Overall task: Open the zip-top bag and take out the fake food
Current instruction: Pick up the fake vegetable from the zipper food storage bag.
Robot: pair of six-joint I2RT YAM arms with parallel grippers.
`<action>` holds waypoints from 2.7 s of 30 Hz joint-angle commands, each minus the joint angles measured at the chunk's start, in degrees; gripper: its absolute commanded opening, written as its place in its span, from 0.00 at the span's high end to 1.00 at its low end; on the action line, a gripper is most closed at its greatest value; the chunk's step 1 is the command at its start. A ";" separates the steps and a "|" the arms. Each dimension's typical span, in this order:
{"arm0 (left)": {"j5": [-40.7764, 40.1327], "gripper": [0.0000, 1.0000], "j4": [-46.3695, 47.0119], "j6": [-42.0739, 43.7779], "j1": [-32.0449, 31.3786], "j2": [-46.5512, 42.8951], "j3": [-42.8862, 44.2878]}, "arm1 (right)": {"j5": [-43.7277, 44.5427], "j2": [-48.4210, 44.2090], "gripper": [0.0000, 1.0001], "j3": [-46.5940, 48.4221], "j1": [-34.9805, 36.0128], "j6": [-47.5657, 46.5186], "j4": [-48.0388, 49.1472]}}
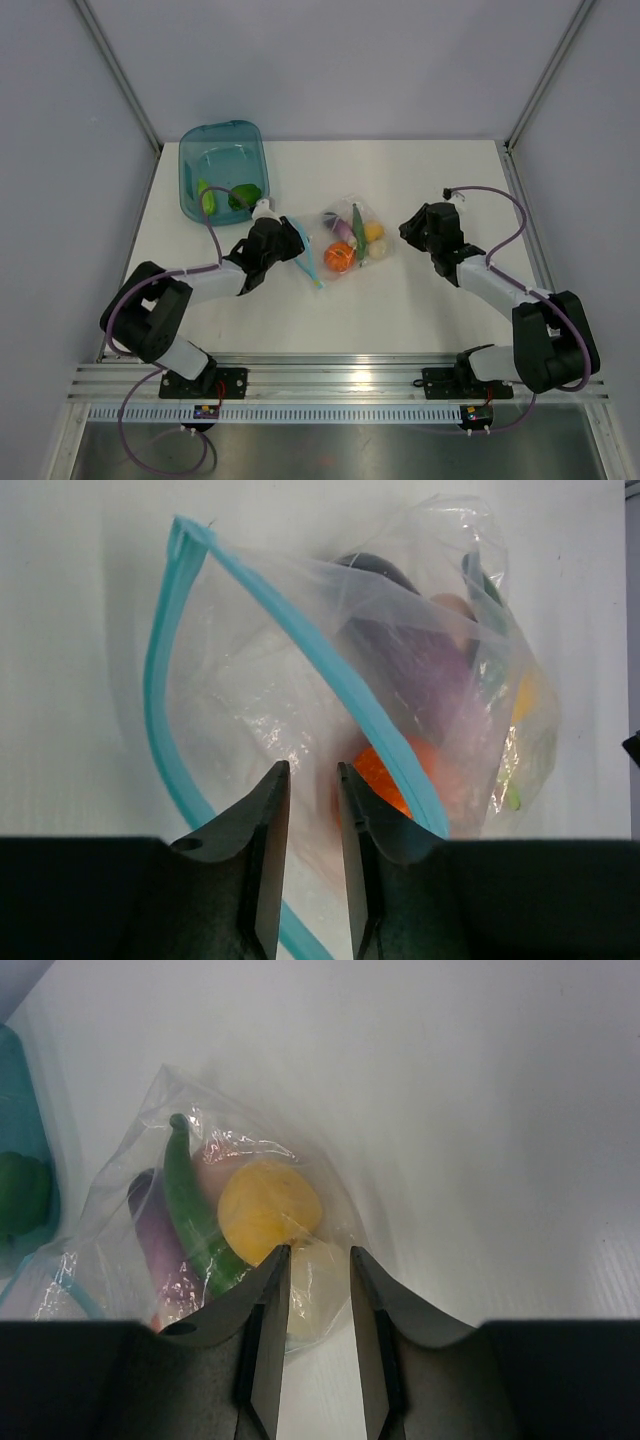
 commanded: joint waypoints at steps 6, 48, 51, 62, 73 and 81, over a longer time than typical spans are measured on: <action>6.29 0.68 5.24 3.03 0.35 7.79 6.15 | -9.87 3.05 0.62 2.46 -0.10 -0.70 3.89; 17.82 0.12 13.24 -0.66 -2.11 15.37 7.30 | -13.57 19.92 0.60 10.28 12.12 2.11 2.75; 17.38 0.12 12.81 -1.27 -2.47 15.28 7.04 | -14.36 20.80 0.62 10.63 12.12 2.11 3.19; 17.82 0.10 11.22 -2.94 -3.08 13.52 6.16 | -14.89 19.14 0.67 10.46 12.47 1.68 2.75; 18.17 0.10 11.48 -3.21 -3.08 13.70 6.42 | -13.13 11.76 0.59 6.94 12.47 1.15 0.81; 18.43 0.10 11.31 -3.12 -3.08 13.26 6.68 | -12.43 7.97 0.66 2.02 15.72 0.88 3.10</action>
